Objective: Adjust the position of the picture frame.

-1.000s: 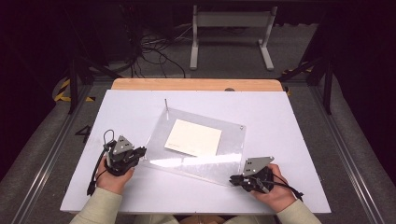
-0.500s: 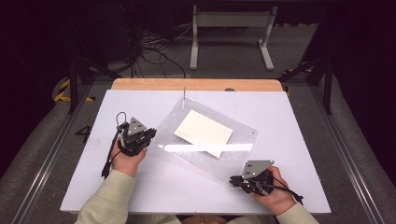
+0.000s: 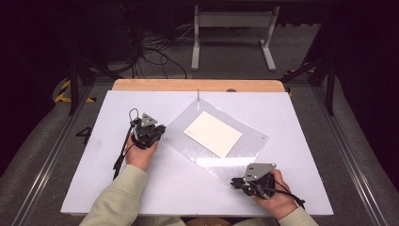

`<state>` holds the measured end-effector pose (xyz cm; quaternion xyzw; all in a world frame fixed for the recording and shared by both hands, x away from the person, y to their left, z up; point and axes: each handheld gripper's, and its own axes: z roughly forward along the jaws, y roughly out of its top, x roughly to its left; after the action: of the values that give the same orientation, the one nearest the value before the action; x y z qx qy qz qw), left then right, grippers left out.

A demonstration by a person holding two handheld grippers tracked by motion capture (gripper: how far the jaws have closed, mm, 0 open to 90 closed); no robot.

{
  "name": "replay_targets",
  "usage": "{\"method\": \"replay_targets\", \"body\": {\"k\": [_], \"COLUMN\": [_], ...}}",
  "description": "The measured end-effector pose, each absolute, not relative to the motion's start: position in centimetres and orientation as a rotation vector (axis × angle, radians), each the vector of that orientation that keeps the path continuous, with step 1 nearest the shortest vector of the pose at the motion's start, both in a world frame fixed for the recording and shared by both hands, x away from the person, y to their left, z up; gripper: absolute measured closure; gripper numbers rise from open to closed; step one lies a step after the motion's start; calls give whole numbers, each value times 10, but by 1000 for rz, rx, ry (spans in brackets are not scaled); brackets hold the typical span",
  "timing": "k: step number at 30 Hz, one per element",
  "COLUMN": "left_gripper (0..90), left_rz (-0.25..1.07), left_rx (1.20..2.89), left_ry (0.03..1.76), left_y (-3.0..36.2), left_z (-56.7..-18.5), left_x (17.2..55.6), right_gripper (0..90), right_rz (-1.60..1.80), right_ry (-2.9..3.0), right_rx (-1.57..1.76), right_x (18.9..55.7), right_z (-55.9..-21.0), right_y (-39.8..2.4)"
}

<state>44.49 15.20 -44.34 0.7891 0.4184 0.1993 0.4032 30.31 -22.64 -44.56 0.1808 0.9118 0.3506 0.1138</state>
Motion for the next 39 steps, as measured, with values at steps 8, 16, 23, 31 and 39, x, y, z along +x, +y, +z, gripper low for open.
{"method": "replay_targets", "body": {"k": [8,16,23,31,39], "left_gripper": [675,537,500,494,484], "left_rz": [506,467,451,433,423], "left_rx": [1997,1997,1997,1988,1986], "left_ry": [1024,986,914,915,922], "left_y": [153,163,165,176,184], "left_z": [-436,-425,-418,-418,-421], "left_x": [435,422,408,395,386], "right_gripper": [794,751,735,747,777], "right_rz": [1062,1195,1214,1199,1180], "right_ry": [2683,2580,2532,2439,2356], "right_rx": [549,633,703,861,979], "right_x": [304,313,323,357,383], "right_z": [-446,-429,-419,-408,-402], "right_y": [-230,-249,-259,-282,-300]}}
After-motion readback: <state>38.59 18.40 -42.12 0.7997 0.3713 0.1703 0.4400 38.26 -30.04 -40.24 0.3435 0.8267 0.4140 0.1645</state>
